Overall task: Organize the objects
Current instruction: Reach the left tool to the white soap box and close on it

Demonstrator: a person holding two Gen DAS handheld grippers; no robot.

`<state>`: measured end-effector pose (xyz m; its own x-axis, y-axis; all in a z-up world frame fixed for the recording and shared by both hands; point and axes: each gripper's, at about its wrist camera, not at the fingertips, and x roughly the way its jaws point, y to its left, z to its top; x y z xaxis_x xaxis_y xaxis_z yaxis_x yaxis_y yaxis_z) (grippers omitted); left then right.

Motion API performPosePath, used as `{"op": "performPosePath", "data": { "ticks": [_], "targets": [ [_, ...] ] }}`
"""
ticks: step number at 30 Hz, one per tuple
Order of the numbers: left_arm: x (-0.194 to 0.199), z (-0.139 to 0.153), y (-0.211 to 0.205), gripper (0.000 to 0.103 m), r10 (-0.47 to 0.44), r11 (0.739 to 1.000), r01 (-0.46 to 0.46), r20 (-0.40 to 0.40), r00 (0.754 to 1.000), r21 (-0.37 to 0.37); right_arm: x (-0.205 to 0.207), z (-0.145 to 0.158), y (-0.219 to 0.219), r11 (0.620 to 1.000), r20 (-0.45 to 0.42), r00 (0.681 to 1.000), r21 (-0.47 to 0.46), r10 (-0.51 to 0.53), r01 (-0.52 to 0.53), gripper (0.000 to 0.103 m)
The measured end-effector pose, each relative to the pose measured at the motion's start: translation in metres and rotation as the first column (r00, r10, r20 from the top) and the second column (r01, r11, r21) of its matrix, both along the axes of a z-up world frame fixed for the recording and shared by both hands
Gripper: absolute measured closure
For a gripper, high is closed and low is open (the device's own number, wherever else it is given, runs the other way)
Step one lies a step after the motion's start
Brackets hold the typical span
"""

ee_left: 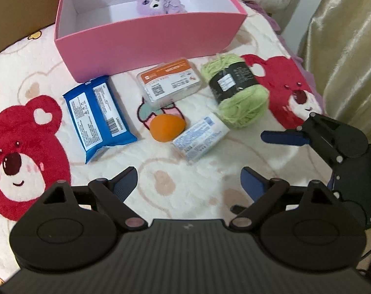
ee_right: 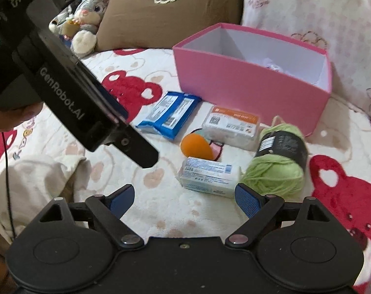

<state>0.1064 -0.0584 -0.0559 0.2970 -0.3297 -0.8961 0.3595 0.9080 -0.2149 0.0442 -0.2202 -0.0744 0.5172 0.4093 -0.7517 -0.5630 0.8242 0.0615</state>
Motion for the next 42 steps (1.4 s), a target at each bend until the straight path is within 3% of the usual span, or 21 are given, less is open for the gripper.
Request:
{"op": "performPosePath", "data": {
  "ticks": [4,15,19,24,31,34,36,38,42],
  "targets": [
    [0.003,-0.016,0.001,0.011,0.031,0.999,-0.032,0.021,0.999,0.011,0.006,-0.022,0.001,1.000,-0.002,1.000,-0.002,-0.008,0.008,0.011],
    [0.006,-0.050,0.001,0.006,0.072,0.996,-0.069,0.060,0.996,-0.055,0.020,-0.054,0.003,0.998,-0.006,1.000,-0.057,-0.018,0.018,0.011],
    [0.007,-0.056,0.001,0.006,0.089,0.995,-0.084,0.081,0.993,-0.059,0.025,-0.057,0.003,0.997,0.064,0.998,-0.074,-0.005,0.010,0.012],
    [0.014,-0.069,0.006,0.006,0.138,0.985,-0.134,0.030,0.990,-0.108,0.036,-0.064,0.003,0.998,0.058,0.998,-0.062,0.031,-0.027,0.012],
    [0.014,-0.079,-0.003,0.010,0.123,0.983,-0.122,0.004,0.992,-0.137,0.036,-0.070,0.008,0.997,0.051,0.999,-0.083,0.011,-0.007,0.012],
    [0.014,-0.082,-0.008,0.022,0.121,0.978,-0.118,0.006,0.993,-0.170,0.038,-0.066,0.005,0.999,0.020,1.000,-0.042,-0.014,0.015,0.014],
    [0.014,-0.083,-0.010,0.049,0.117,0.975,-0.115,-0.001,0.993,-0.191,0.038,-0.064,0.001,1.000,-0.008,1.000,-0.002,-0.020,0.020,0.020],
    [0.012,-0.082,-0.009,0.050,0.121,0.973,-0.119,0.000,0.993,-0.200,0.039,-0.063,-0.001,0.999,-0.032,0.999,0.024,-0.029,0.030,0.030],
    [0.009,-0.079,-0.004,0.052,0.116,0.977,-0.109,0.028,0.993,-0.181,0.040,-0.059,-0.009,0.995,-0.084,0.996,0.091,-0.038,0.046,0.038]
  ]
}}
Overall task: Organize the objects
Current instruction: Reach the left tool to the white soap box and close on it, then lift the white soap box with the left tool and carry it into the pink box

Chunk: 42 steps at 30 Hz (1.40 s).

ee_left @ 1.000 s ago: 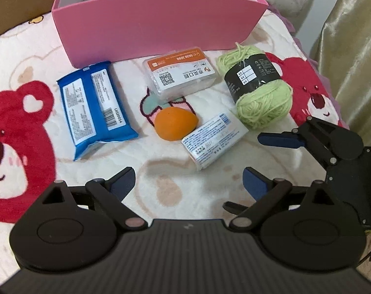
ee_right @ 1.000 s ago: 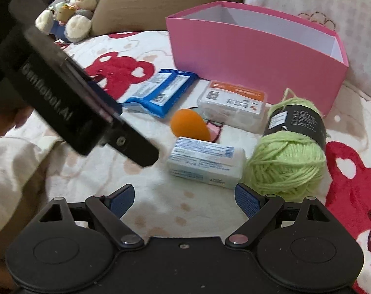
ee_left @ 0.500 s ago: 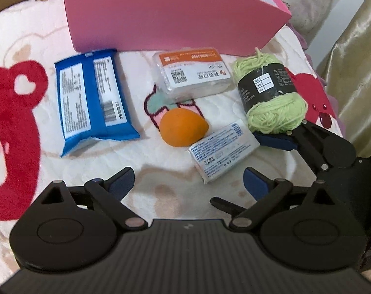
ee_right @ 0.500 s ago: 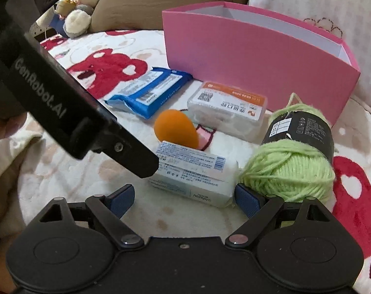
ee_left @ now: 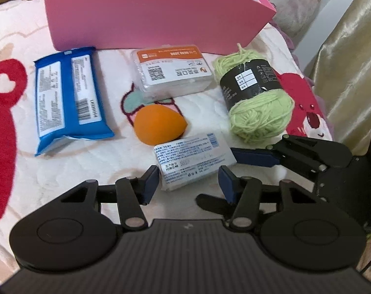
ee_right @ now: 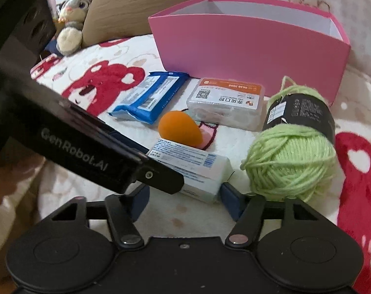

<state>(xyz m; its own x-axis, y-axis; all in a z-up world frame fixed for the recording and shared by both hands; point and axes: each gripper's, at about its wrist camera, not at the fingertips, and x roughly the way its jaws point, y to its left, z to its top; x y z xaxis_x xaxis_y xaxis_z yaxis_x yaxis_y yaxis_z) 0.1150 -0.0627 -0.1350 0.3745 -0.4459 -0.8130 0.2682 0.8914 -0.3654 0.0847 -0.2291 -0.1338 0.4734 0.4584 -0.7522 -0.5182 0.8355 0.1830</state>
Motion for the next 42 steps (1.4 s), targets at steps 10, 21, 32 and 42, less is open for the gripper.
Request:
{"op": "performPosePath", "data": {
  "ticks": [10,21,32,42],
  "targets": [
    [0.007,-0.010,0.016,0.056,0.067,0.997,-0.067,-0.022,0.998,-0.030,0.008,-0.017,0.003,1.000,0.001,1.000,0.021,-0.017,0.017,0.038],
    [-0.004,0.001,0.012,0.064,0.059,0.998,-0.058,0.032,0.998,-0.020,-0.001,-0.005,0.010,0.997,0.017,0.997,0.006,-0.071,0.071,0.045],
    [-0.028,0.032,0.022,0.064,-0.033,0.999,0.033,0.012,0.999,-0.013,-0.029,0.021,0.032,0.994,-0.018,0.996,-0.079,-0.083,0.081,0.045],
    [-0.052,0.083,0.029,0.064,-0.072,0.996,0.069,0.068,0.995,0.049,-0.051,0.068,0.042,0.995,0.007,0.996,-0.043,-0.091,0.092,0.045]
  ]
}}
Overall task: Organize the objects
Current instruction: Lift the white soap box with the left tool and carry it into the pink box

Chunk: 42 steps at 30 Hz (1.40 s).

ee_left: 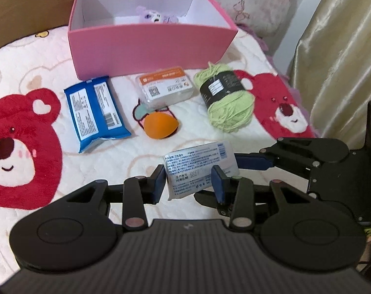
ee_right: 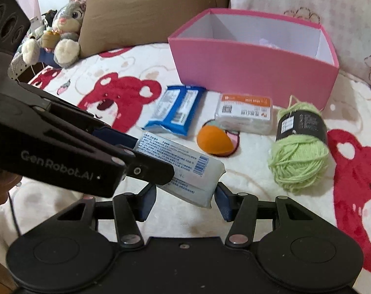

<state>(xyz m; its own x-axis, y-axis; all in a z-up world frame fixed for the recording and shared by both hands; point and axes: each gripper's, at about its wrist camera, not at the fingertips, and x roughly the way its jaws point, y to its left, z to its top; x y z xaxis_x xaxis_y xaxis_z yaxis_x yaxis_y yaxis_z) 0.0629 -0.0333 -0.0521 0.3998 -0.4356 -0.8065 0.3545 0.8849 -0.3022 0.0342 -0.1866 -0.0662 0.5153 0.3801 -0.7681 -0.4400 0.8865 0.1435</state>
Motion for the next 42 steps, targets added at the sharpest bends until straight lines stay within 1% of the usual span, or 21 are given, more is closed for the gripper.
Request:
{"op": "performPosePath", "data": {
  "ticks": [8,10,14,20,24,26,28,34,38,42],
  "targets": [
    [0.001,0.037,0.009,0.064,-0.005,0.999,0.005,-0.003,1.000,-0.039,-0.001,0.039,0.005,1.000,0.029,1.000,-0.017,0.012,-0.011,0.045],
    [0.003,0.046,0.012,0.064,0.008,0.999,-0.008,-0.013,1.000,-0.050,0.000,0.048,0.006,1.000,0.037,0.999,-0.018,0.024,-0.024,0.045],
    [0.005,0.071,0.017,0.064,0.024,0.997,-0.024,0.005,1.000,-0.079,0.003,0.066,0.008,0.999,0.070,0.997,-0.023,0.038,-0.037,0.045],
    [0.022,0.094,0.018,0.064,0.033,0.998,-0.030,0.042,0.999,-0.061,0.018,0.091,0.010,0.999,0.124,0.991,-0.021,0.043,-0.041,0.045],
    [0.041,0.106,0.020,0.064,0.047,0.997,-0.043,0.069,0.996,-0.061,0.035,0.102,0.011,0.999,0.151,0.988,-0.015,0.038,-0.036,0.046],
    [0.051,0.112,0.020,0.064,0.055,0.997,-0.050,0.093,0.994,-0.054,0.047,0.106,0.011,0.999,0.161,0.986,-0.009,0.032,-0.031,0.050],
    [0.063,0.117,0.019,0.064,0.060,0.997,-0.055,0.108,0.992,-0.047,0.058,0.108,0.009,1.000,0.168,0.985,-0.002,0.026,-0.026,0.052],
    [0.110,0.125,0.012,0.064,0.073,0.996,-0.068,0.118,0.990,-0.052,0.099,0.114,0.000,1.000,0.174,0.985,-0.008,-0.001,0.002,0.054],
    [0.149,0.121,0.007,0.064,0.105,0.993,-0.099,0.088,0.991,-0.064,0.135,0.111,-0.006,1.000,0.147,0.989,-0.008,-0.019,0.021,0.056],
    [0.187,0.107,0.005,0.064,0.137,0.990,-0.134,0.049,0.989,-0.052,0.171,0.094,-0.008,0.999,0.092,0.995,0.011,-0.032,0.031,0.056]
  ]
}}
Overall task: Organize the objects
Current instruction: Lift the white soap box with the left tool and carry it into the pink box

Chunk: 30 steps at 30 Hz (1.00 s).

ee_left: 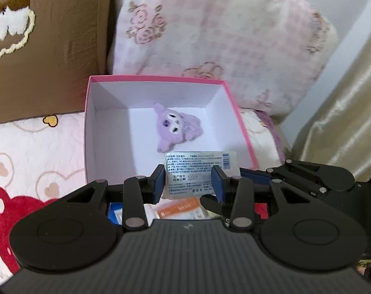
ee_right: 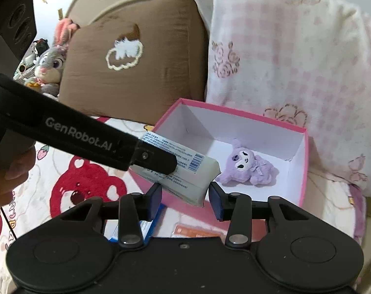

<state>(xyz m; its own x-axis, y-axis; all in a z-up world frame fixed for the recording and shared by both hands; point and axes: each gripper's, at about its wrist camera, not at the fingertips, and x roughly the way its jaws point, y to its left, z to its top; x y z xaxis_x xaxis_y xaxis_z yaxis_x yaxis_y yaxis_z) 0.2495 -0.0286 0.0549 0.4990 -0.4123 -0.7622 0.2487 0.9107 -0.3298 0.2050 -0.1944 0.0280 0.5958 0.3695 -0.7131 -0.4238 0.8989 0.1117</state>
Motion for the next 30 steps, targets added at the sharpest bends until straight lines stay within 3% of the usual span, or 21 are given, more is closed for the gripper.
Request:
{"op": "performPosePath", "data": {
  "ticks": [9,15,24,30],
  "targets": [
    [0.076,-0.053,-0.007,0.064,0.084,0.993,-0.079,-0.051,0.995,0.090,0.094,-0.059,0.010,0.997,-0.097,0.993,-0.002,0.074,-0.074,0.056],
    [0.112,-0.083,-0.004,0.064,0.133,0.986,-0.124,-0.082,0.988,0.111,0.141,-0.086,0.015,0.991,-0.153,0.979,-0.012,0.132,-0.135,0.056],
    [0.140,-0.111,-0.012,0.064,0.156,0.978,-0.134,-0.131,0.979,0.161,0.173,-0.113,0.016,0.986,-0.243,0.957,-0.013,0.159,-0.167,0.056],
    [0.146,-0.124,-0.019,0.064,0.157,0.978,-0.135,-0.138,0.978,0.156,0.180,-0.120,0.016,0.992,-0.308,0.946,-0.050,0.098,-0.119,0.056]
  ]
}}
